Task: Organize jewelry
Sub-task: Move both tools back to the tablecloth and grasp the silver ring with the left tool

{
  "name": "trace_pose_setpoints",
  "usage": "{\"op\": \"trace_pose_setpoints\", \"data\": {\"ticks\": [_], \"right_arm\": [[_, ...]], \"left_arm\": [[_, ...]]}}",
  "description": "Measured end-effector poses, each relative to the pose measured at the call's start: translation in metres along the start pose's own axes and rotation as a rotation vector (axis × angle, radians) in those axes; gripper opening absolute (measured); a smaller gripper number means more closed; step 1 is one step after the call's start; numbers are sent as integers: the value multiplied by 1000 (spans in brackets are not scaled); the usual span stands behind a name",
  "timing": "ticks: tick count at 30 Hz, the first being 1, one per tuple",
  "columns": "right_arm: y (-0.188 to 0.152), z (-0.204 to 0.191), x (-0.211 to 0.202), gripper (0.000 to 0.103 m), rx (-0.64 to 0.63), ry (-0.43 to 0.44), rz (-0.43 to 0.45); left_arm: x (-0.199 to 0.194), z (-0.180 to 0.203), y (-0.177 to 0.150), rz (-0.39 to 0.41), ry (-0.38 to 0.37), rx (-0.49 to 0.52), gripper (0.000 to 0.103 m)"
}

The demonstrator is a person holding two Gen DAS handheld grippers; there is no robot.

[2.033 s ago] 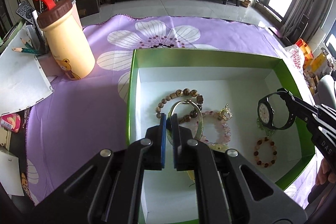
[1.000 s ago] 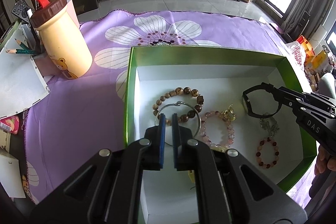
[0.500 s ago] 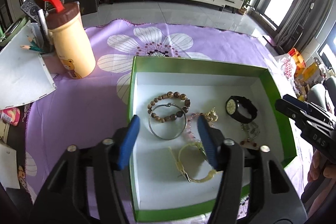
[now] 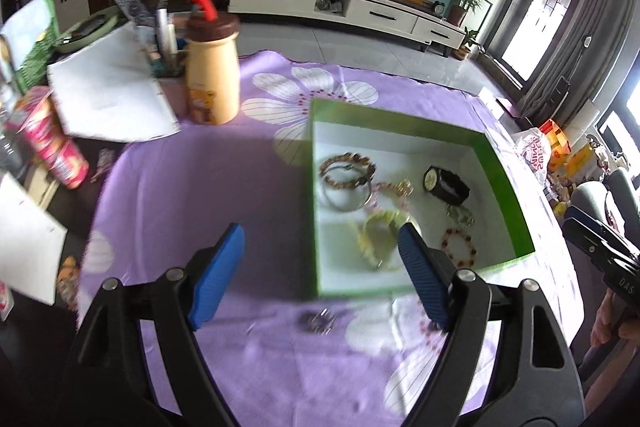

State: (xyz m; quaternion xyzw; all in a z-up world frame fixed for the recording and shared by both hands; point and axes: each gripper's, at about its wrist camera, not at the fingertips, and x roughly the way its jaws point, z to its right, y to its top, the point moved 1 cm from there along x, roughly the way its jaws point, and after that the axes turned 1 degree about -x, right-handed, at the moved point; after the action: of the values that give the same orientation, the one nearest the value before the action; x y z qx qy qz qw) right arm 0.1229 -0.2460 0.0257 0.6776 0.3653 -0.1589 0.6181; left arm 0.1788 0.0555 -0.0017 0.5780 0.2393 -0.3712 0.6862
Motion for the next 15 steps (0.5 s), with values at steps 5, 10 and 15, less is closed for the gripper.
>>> {"op": "trace_pose_setpoints", "data": {"ticks": [5, 10, 15], "right_arm": [[-28, -16, -4, 53, -34, 36, -38], [-67, -35, 11, 53, -85, 59, -103], [-99, -50, 34, 53, -116, 67, -148]], "left_arm": [[-12, -9, -30, -5, 6, 11, 82], [-4, -4, -68, -38, -2, 63, 83], [13, 6, -100, -70, -10, 99, 83]]}}
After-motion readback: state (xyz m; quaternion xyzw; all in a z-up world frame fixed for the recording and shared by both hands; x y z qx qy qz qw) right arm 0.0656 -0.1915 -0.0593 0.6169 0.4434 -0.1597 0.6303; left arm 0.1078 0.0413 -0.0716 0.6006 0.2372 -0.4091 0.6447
